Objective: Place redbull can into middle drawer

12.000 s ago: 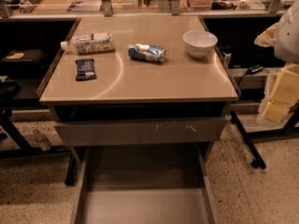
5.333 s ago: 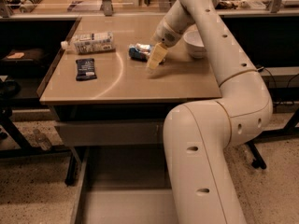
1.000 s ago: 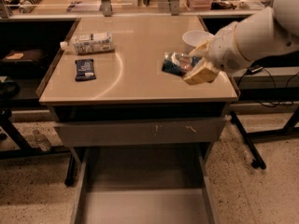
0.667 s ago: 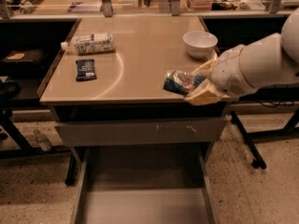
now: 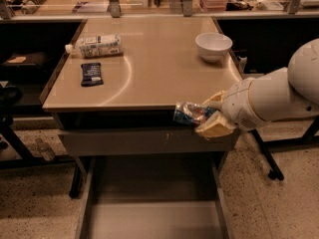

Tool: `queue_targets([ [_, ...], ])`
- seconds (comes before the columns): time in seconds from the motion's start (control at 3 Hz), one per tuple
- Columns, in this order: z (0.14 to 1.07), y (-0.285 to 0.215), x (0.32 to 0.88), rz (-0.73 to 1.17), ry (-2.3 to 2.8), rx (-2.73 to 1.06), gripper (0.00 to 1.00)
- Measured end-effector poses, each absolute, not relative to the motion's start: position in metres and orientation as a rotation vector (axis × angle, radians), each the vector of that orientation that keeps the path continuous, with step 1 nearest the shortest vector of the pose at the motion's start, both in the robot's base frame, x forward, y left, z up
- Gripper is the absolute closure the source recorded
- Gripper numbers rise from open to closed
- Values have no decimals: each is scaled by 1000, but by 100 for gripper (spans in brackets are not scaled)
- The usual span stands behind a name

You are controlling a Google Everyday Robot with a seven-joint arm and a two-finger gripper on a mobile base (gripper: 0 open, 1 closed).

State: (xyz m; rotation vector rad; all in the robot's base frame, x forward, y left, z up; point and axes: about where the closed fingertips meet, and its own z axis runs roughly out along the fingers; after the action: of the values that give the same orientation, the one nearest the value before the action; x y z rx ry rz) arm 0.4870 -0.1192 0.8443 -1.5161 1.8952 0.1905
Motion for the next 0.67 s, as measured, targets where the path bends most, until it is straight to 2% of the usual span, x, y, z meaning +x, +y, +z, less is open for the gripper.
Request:
queue_targets([
  [0.67, 710, -89, 476, 340, 1956, -1557, 100],
])
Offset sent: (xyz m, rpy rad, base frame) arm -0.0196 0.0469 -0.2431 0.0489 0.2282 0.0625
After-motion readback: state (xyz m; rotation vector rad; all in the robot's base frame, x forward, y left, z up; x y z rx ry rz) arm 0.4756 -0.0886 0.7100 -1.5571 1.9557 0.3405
